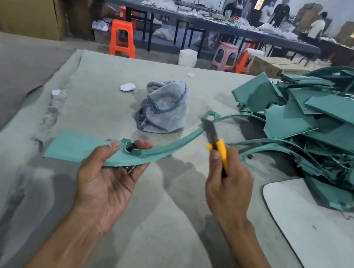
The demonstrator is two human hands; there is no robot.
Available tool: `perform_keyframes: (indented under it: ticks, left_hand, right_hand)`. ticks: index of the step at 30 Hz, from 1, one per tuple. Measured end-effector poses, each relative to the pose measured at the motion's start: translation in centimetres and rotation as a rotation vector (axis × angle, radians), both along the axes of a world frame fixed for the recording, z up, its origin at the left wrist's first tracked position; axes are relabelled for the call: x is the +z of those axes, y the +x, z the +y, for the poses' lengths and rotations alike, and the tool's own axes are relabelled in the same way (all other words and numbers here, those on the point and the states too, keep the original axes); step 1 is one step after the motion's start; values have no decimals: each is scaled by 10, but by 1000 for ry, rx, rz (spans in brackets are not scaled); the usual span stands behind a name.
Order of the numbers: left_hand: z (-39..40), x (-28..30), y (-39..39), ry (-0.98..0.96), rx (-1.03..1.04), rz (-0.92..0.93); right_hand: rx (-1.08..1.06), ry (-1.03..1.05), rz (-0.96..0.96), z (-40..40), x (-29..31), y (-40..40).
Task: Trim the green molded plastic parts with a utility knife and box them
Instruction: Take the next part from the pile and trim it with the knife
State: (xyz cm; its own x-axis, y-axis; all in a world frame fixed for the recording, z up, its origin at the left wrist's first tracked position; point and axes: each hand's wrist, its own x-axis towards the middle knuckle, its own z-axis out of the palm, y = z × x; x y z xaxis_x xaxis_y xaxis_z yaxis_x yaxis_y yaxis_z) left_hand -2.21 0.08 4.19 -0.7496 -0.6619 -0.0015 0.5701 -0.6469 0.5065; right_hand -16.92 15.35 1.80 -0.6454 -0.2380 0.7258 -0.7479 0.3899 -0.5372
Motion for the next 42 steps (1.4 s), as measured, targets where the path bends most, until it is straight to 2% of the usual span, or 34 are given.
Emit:
perform_keyframes:
  ticks: [2,7,13,19,21,23,25,28,32,36,42]
  left_hand:
    - [-2,0,1,-1,14,4]
    - [-4,-2,3,14,22,-9]
    - [-7,-4,4,11,-18,-25]
    - [-5,-4,3,24,-17,-14]
    - [-6,-4,3,10,-28,-5]
    - [-5,-5,3,6,-32,11]
    - [-4,-5,1,25,-30,19]
    - [-1,-4,-4,8,19,-32]
    - [6,-3,-14,-62,226,-207]
    - [12,-4,-17,-31,354,-193]
    - [21,-8,-20,-111,446,-253]
  right_hand:
    - [-70,-42,9,4,1,-5]
    - [207,15,128,8,0,-5]
    - [-121,-120,-86,11,1,-18]
    - [131,-102,104,10,2,-8]
    - [4,-88,59,6,1,-9]
    - [-155,-90,-77,6,0,-15]
    - [-209,-110,-156,10,-1,-20]
    - [-97,-235,-184,9,2,-15]
    - [58,-347,-328,-10,1,11]
    - [183,-228,-303,-23,-3,38]
    - [322,7,-232,-31,-9,58]
